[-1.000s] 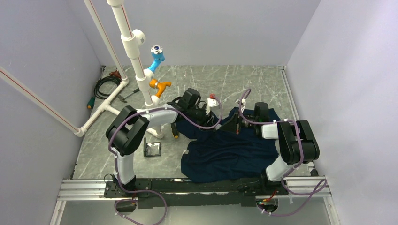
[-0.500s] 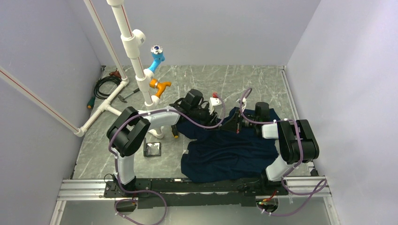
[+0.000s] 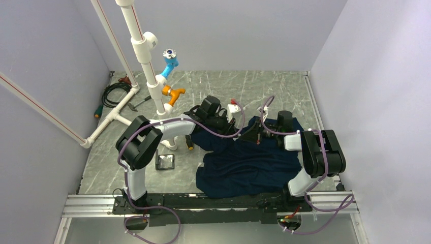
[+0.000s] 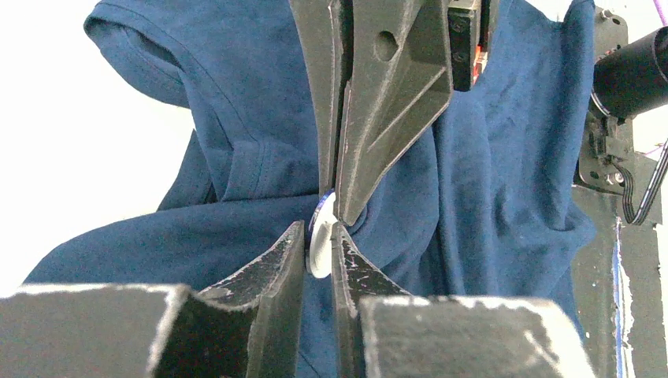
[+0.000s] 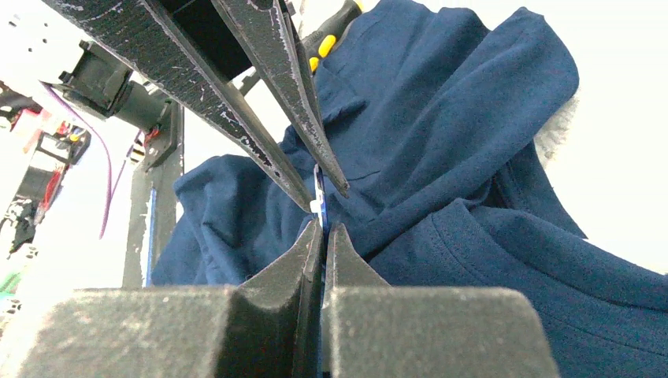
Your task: Remove the brooch from the garment
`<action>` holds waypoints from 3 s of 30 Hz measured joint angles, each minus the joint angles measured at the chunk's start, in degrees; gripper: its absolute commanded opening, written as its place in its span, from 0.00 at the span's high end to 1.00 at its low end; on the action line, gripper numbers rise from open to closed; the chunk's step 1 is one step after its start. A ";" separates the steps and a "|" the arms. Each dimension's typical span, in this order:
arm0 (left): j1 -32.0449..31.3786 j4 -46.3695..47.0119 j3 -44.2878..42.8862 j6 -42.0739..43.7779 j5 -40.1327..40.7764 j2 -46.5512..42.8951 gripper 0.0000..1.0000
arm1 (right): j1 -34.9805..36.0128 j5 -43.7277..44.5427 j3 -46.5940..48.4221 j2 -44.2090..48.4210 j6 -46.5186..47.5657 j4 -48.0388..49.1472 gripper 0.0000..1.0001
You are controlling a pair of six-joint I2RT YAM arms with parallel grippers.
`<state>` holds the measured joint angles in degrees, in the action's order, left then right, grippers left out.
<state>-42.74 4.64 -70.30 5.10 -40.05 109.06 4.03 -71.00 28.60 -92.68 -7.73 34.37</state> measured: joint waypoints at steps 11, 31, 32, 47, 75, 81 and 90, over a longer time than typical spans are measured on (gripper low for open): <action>0.02 0.00 -0.07 0.33 0.07 0.09 0.86 | -0.24 0.09 -0.17 0.00 -0.50 0.61 1.00; 1.73 0.52 3.23 6.01 -5.70 -0.79 1.00 | -0.55 -1.16 -0.81 0.00 -1.77 2.19 0.80; 1.84 0.59 3.23 6.05 -5.84 -0.79 1.00 | -0.55 -1.14 -0.81 0.00 -1.77 2.19 0.78; 2.19 0.96 3.17 4.70 -9.68 -0.79 1.00 | -0.55 -1.11 -0.81 0.00 -1.73 2.10 0.72; 2.69 1.55 1.68 1.42 -12.04 -0.35 0.99 | -0.22 -4.15 -1.46 0.20 -1.16 3.32 1.00; 2.64 0.42 -0.48 1.18 -10.75 1.07 0.67 | -0.44 -3.56 -2.10 0.87 -0.94 4.28 1.00; 2.60 1.20 1.11 1.07 -6.58 0.92 0.59 | -0.59 0.09 -0.44 0.11 -2.38 1.42 1.00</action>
<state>-40.14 5.85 -69.19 6.17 -46.63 109.97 3.44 -70.91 28.16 -92.58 -10.11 35.79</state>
